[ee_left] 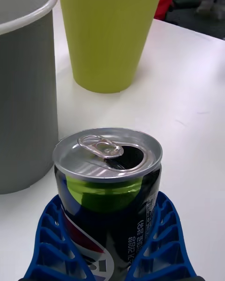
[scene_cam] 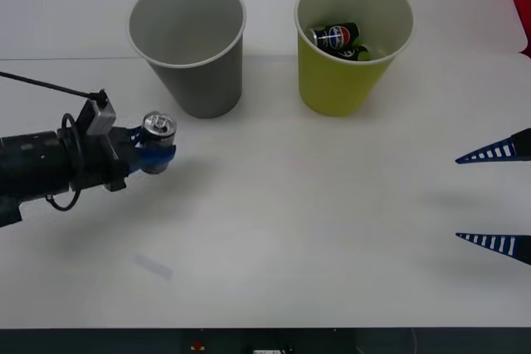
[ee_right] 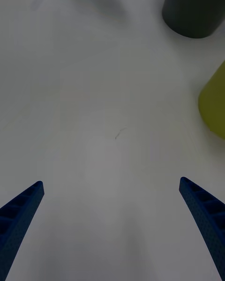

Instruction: Put the can into the green bin and the plastic bottle into the gray bin

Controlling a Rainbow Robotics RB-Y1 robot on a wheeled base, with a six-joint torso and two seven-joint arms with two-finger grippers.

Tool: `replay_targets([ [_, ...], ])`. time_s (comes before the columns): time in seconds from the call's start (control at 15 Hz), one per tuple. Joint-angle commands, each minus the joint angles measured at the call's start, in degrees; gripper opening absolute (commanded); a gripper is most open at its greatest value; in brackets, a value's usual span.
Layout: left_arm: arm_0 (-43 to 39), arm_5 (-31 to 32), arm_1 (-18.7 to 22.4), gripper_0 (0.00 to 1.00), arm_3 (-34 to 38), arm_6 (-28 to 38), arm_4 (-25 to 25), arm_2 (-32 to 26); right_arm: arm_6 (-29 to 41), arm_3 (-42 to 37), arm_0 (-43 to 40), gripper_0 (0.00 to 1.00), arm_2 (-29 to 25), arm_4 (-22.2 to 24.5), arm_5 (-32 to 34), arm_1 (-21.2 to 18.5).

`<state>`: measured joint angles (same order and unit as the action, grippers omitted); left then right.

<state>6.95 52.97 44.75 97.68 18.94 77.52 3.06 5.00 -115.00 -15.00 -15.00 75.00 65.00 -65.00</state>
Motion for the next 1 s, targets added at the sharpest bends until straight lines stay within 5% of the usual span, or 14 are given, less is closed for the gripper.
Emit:
replay_targets([
  [0.07,0.1,6.4,0.0,0.00,5.9,12.0,6.6,-4.3,0.0,0.0,0.0,1.00,0.0,0.0,0.0,0.0],
  [0.73,5.9,16.9,-0.5,0.00,27.7,55.5,23.7,-6.3,0.0,0.0,0.0,1.00,0.0,0.0,0.0,0.0],
  [1.0,14.1,22.3,-1.7,0.00,28.8,57.9,25.1,-6.2,0.0,0.0,0.0,1.00,0.0,0.0,0.0,0.0],
])
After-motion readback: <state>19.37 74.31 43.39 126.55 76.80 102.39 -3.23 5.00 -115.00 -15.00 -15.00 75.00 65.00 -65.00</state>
